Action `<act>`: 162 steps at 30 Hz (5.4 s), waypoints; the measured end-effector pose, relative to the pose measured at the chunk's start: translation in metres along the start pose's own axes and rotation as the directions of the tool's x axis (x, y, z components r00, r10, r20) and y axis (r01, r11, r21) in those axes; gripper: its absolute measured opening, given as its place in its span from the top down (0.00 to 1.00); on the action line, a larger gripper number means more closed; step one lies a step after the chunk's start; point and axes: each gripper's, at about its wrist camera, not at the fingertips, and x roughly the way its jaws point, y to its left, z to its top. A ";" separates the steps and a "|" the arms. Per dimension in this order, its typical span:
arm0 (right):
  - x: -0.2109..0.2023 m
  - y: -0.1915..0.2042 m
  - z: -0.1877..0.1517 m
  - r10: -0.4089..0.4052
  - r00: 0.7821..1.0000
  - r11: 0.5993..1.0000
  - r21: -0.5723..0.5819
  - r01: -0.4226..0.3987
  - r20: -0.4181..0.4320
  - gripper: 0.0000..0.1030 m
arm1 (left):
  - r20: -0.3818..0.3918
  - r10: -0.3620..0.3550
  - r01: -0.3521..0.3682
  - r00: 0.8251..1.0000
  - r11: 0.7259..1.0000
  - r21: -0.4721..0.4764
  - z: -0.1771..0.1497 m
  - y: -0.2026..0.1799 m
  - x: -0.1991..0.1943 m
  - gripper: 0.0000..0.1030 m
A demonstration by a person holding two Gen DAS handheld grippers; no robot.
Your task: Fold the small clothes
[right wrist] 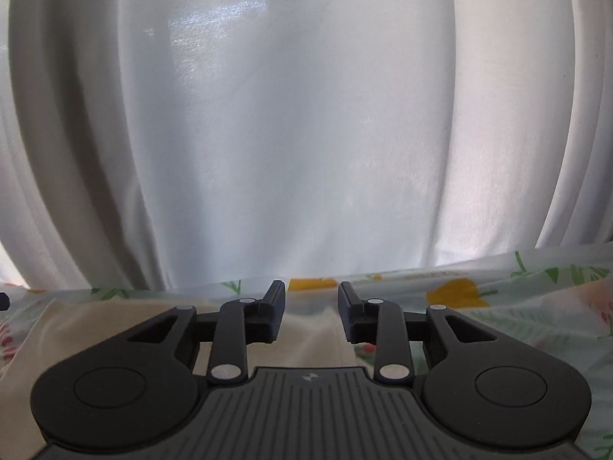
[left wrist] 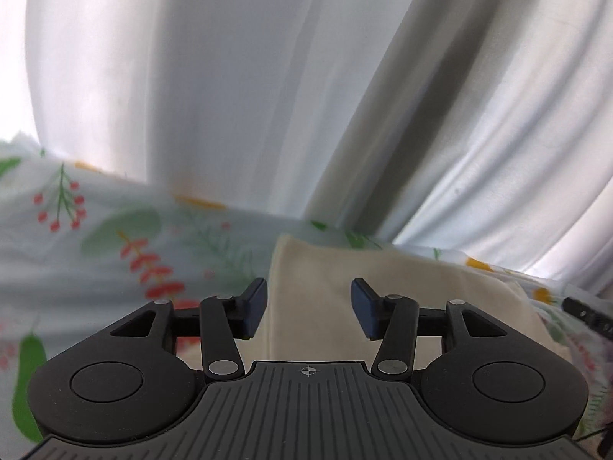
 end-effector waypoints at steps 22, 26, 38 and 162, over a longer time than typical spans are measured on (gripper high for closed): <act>-0.066 -0.046 -0.092 0.123 0.965 0.986 0.142 -0.091 -0.232 0.84 | -0.163 -0.108 0.085 0.981 0.987 -0.138 -0.096 0.037 -0.044 0.85; -0.074 -0.067 -0.089 0.256 0.945 0.929 0.323 -0.182 -0.205 0.95 | -0.131 -0.171 0.143 0.976 0.969 -0.201 -0.090 0.041 -0.062 0.86; -0.090 0.002 -0.083 -0.088 0.986 0.992 -0.100 0.074 -0.142 0.85 | -0.167 -0.116 0.062 0.979 0.952 -0.299 -0.098 0.063 -0.054 0.50; -0.028 -0.056 -0.052 0.326 0.939 0.896 0.353 -0.270 -0.109 0.59 | -0.302 -0.158 0.186 0.940 0.980 0.066 -0.117 -0.137 0.000 0.41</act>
